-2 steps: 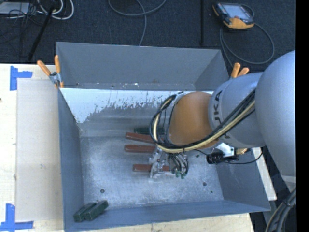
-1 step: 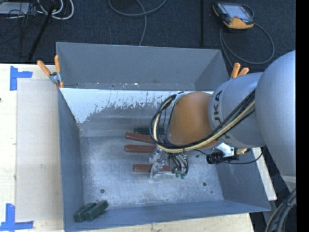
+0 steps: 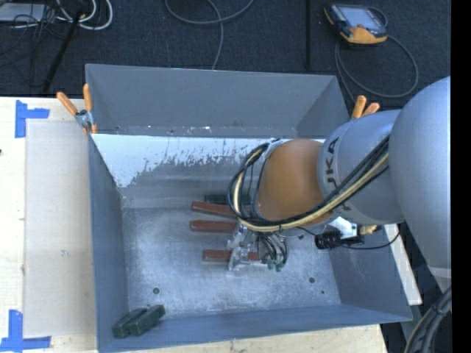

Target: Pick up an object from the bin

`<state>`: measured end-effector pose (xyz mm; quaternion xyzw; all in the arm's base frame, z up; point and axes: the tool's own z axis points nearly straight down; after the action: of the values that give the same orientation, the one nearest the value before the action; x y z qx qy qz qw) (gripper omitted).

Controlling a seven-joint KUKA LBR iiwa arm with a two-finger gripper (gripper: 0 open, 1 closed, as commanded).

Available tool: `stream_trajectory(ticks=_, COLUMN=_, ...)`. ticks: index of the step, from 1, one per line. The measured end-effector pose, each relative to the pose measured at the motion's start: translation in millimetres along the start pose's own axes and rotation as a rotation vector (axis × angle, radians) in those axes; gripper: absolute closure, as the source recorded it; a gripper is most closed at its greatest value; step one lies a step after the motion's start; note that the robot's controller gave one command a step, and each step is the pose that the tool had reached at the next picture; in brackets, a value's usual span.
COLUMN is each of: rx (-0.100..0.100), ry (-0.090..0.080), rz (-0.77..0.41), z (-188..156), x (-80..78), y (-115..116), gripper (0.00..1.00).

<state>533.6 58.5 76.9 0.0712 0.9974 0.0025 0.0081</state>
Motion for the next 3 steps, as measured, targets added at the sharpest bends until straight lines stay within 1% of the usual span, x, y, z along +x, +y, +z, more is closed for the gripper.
stream_trajectory(ticks=1, rx=0.003, ry=0.011, rz=0.0, z=-4.2, x=2.0, y=-0.6, gripper=1.0)
stream_trajectory(ticks=2, rx=0.007, ry=0.022, rz=0.0, z=-22.9, x=4.9, y=-1.8, gripper=1.0)
stream_trajectory(ticks=3, rx=0.007, ry=0.021, rz=0.001, z=-42.9, x=3.7, y=-1.6, gripper=1.0)
